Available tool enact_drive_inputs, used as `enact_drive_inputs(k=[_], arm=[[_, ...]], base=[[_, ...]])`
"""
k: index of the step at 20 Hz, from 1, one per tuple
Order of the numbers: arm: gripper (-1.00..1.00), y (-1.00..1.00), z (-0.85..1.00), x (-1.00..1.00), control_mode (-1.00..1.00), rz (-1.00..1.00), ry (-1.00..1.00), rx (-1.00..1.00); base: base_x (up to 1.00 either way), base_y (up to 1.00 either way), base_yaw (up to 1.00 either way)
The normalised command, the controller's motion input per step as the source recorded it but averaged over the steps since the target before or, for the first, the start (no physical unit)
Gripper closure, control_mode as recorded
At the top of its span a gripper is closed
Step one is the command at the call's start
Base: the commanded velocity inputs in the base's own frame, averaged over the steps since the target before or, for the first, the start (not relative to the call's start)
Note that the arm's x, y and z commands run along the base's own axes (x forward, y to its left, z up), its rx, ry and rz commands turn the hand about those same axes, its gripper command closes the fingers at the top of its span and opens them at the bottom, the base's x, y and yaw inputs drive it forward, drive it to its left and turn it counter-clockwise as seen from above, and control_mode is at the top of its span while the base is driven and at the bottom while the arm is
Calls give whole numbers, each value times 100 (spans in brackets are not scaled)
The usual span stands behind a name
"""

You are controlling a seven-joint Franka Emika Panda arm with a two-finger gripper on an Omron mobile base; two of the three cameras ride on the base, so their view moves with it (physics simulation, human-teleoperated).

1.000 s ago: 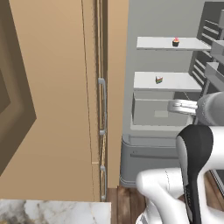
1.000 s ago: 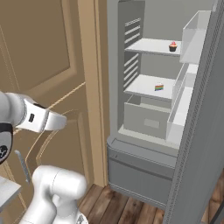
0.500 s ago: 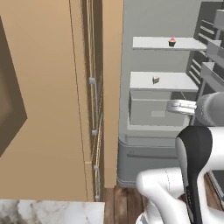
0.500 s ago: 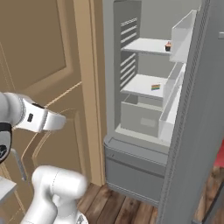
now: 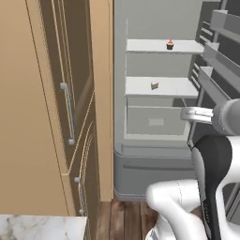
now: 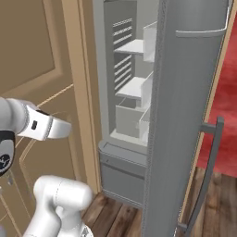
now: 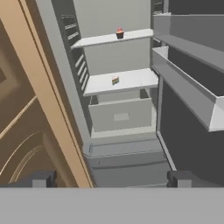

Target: Take the cupcake and cake from the fridge and place them on the empty tray on the dining counter.

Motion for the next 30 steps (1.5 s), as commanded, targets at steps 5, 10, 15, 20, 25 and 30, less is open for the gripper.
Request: enact_drive_inputs(k=[5,10,15,20,25,30], arm=[[-100,0,0,0,100,0,0,0],[-100,0,0,0,100,0,0,0],[-100,0,0,0,100,0,0,0],[-100,0,0,0,100,0,0,0],[-100,0,0,0,100,0,0,0],[-100,0,0,0,100,0,0,0]], base=[[48,-22,0],[63,-48,0],[73,-45,0],[98,-11,0],[70,-35,-8],[34,-36,-20]])
